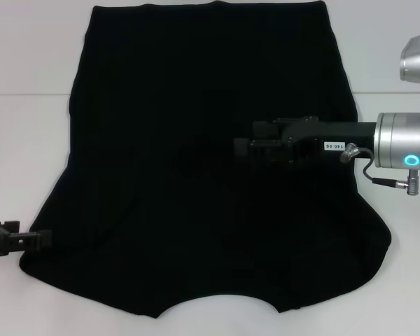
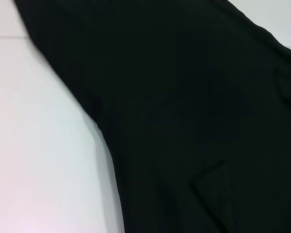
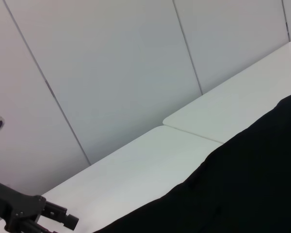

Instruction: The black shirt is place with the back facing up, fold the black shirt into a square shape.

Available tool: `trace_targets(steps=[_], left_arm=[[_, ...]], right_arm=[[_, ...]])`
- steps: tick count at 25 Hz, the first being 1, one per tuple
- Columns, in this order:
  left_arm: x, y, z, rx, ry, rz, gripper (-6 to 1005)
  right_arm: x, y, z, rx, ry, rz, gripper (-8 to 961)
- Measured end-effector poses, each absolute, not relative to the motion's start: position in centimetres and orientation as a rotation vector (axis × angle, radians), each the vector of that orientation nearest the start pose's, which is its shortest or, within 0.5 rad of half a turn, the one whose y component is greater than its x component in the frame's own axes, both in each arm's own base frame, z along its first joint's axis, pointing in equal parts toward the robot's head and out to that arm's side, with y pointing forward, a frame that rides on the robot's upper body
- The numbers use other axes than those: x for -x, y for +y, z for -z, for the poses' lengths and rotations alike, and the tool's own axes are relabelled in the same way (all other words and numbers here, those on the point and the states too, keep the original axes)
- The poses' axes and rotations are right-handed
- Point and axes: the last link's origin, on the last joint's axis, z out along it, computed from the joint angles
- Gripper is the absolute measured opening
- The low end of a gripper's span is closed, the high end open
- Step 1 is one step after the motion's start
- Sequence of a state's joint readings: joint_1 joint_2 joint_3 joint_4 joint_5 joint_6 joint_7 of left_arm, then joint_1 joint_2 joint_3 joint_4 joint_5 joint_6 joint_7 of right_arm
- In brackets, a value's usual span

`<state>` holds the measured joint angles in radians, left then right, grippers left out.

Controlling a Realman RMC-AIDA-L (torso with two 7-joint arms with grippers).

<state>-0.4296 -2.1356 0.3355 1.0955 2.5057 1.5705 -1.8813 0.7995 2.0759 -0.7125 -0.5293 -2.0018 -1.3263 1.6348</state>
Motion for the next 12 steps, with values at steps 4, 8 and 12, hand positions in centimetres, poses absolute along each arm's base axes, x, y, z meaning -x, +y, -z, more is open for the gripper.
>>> trace_targets(steps=[4,8,12], left_arm=[[34.50,29.61,-8.08,2.184,-1.423,0.277,845],[34.45,29.68,-8.15,2.133,-1.513,0.304,844],[34.93,29.63,-8.03,2.110,-1.531,0.273,843]], right_arm=[[-18.91,40.37,2.20,2.689,0.800,-0.699,759],[-18.75,40.50,2.03,2.688,0.788,-0.699,759],[-18.56,40.70,1.77,2.686,0.771,-0.699,759]])
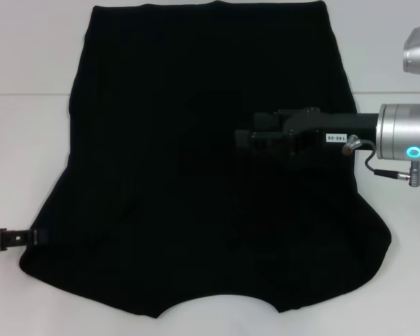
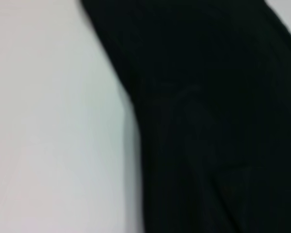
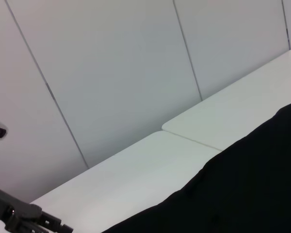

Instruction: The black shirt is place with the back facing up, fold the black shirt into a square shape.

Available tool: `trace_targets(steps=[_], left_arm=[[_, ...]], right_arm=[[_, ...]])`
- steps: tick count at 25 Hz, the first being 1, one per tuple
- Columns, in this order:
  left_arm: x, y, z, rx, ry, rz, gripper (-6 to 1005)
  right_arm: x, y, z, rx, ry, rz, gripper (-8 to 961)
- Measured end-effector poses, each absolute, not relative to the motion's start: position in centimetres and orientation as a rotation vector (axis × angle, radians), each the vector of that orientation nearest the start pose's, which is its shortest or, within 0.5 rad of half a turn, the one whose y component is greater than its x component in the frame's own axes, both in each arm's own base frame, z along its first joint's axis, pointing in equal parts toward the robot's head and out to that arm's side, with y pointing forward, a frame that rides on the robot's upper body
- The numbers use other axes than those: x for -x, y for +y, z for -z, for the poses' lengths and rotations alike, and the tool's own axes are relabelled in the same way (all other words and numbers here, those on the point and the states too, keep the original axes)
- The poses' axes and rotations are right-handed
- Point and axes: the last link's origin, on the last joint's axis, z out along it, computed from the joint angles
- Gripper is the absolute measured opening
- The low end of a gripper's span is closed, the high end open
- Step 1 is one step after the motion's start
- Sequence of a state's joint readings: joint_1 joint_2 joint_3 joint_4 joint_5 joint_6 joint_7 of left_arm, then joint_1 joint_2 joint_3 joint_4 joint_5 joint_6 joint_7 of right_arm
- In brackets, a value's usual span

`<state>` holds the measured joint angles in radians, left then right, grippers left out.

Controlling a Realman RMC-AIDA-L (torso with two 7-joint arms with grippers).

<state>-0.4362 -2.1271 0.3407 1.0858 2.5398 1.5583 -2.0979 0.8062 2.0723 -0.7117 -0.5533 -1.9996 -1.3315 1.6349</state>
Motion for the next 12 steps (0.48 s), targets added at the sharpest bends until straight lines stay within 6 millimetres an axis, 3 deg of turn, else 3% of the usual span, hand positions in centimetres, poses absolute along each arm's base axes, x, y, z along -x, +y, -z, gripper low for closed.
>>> trace_targets(steps=[12], left_arm=[[35.41,29.77,-6.99,2.149,-1.501,0.145,841]], right_arm=[[-18.60,40.70,1.58,2.671,0.780,-0.723,759]])
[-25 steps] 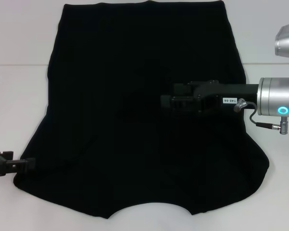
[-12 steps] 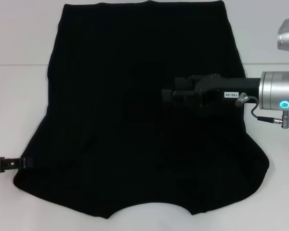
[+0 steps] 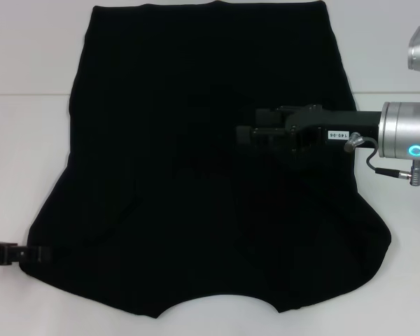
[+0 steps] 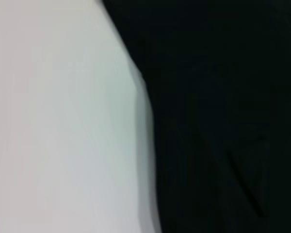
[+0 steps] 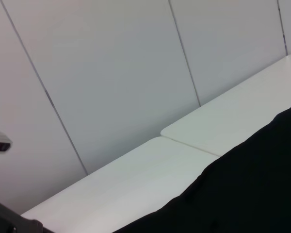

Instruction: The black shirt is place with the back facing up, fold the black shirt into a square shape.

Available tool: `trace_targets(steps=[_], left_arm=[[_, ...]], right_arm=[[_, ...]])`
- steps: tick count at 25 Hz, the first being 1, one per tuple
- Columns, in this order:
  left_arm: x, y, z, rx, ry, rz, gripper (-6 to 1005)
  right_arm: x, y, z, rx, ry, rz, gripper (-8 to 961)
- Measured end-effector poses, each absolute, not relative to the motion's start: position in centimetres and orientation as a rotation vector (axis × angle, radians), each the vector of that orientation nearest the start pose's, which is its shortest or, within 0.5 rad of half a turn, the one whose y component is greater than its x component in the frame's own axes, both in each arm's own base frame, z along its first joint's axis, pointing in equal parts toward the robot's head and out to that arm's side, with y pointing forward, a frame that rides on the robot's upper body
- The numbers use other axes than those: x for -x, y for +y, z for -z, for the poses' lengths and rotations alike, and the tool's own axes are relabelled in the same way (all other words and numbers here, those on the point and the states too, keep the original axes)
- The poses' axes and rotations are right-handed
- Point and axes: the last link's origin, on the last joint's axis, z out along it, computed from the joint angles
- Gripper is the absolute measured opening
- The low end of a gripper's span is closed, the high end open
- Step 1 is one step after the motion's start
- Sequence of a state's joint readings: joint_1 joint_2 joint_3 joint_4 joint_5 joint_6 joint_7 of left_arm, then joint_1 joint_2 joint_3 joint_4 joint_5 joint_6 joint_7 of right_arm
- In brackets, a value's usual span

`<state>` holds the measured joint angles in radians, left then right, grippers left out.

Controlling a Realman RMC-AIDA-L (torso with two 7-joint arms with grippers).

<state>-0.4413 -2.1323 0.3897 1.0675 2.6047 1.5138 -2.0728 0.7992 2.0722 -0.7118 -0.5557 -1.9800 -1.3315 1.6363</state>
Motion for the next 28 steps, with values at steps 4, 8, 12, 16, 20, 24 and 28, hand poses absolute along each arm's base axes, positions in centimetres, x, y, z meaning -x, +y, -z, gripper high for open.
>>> trace_targets(steps=[4,8,12,16,20,24,28], left_arm=[[34.98,30.00,-6.33,2.191,-1.484,0.113,841],[34.89,30.09,-6.22,2.197,-1.485,0.105,841],[35.03,30.10,-6.50,2.187,-1.487,0.105,842],[35.09,30.06,-6.52,2.186,-1.488,0.099,842],[35.15,30.03,-6.55,2.186,-1.487,0.091,842],[35.22,30.05,-6.63,2.186,-1.480,0.085,841],[35.32,30.05,-6.66,2.182,-1.477,0.079,841]], right_arm=[[-18.71,40.65,1.57,2.667,0.789,-0.726,758],[-18.74,40.60,1.57,2.668,0.793,-0.728,758],[-18.76,40.61,1.51,2.667,0.793,-0.728,758],[-18.74,40.61,1.48,2.669,0.792,-0.729,758],[-18.68,40.68,1.40,2.669,0.789,-0.728,758],[-18.66,40.69,1.39,2.669,0.788,-0.728,758],[-18.65,40.70,1.39,2.669,0.787,-0.728,758]])
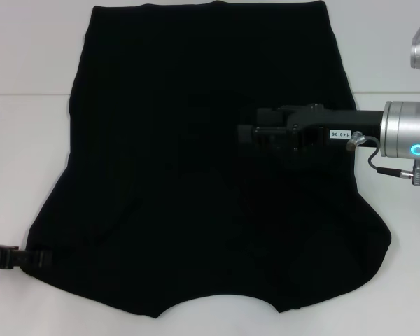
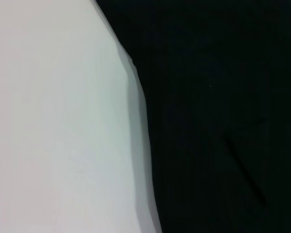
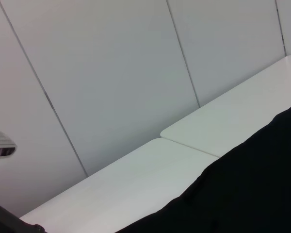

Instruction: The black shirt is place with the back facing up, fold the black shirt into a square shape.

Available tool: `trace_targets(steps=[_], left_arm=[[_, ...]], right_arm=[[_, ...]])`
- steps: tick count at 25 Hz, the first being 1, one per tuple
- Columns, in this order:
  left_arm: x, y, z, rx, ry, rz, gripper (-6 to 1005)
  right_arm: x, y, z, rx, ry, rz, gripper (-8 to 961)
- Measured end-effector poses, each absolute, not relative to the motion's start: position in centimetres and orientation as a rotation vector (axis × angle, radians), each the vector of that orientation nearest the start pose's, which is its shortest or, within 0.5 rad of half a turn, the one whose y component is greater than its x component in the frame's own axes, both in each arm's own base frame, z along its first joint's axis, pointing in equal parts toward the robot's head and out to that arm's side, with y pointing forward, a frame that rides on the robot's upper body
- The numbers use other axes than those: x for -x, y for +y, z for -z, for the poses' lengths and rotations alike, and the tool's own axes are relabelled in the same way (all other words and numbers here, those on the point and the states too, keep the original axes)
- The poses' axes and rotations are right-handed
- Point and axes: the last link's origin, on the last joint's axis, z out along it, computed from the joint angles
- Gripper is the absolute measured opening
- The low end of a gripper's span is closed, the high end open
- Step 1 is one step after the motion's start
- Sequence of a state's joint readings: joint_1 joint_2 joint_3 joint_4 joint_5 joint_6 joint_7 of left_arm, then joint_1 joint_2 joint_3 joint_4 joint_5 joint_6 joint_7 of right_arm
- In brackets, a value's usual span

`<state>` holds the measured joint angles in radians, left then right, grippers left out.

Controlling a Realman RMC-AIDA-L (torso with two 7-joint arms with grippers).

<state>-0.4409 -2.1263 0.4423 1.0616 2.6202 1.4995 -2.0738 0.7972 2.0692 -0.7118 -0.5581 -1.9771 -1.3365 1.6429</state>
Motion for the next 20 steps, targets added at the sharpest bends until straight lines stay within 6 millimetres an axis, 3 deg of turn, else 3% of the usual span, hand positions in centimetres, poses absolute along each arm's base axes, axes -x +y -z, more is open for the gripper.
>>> trace_targets(steps=[20], left_arm=[[33.6,30.7,-5.5,2.293,-1.441,0.060,842]], right_arm=[[-18.7,40.7,1.2,2.665,0.785,-0.727,758]])
